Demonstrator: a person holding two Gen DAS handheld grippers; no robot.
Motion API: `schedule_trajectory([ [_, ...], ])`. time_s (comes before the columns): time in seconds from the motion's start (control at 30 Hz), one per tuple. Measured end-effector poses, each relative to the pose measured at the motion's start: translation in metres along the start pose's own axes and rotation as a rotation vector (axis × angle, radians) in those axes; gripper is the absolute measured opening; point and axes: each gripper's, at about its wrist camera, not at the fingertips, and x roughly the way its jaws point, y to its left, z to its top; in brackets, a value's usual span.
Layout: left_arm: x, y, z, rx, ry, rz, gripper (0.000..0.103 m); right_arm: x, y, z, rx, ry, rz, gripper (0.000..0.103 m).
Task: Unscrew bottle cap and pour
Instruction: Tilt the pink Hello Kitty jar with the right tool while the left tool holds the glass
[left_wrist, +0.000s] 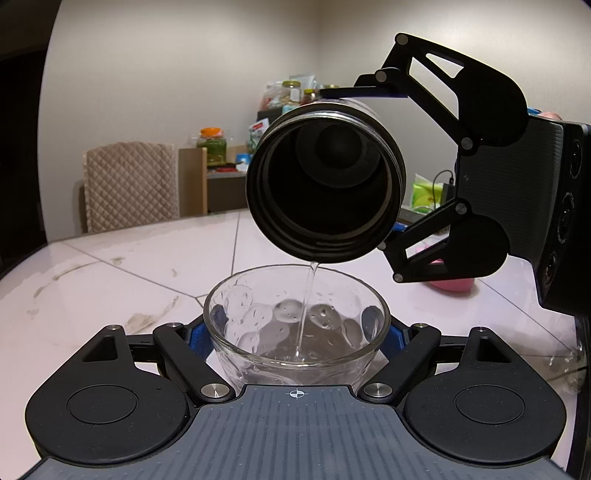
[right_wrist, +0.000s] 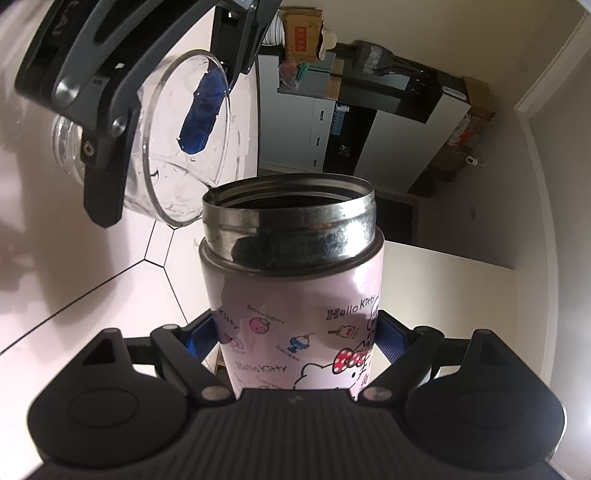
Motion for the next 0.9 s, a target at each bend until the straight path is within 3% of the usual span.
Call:
schedule_trajectory([
  [0.9,-0.0020,-0.0028,-0.0008,-0.004,-0.001,0.001,0.088,0.0011,0.0035,0.0019,-0.047,-0.010,-0.010,0.088],
])
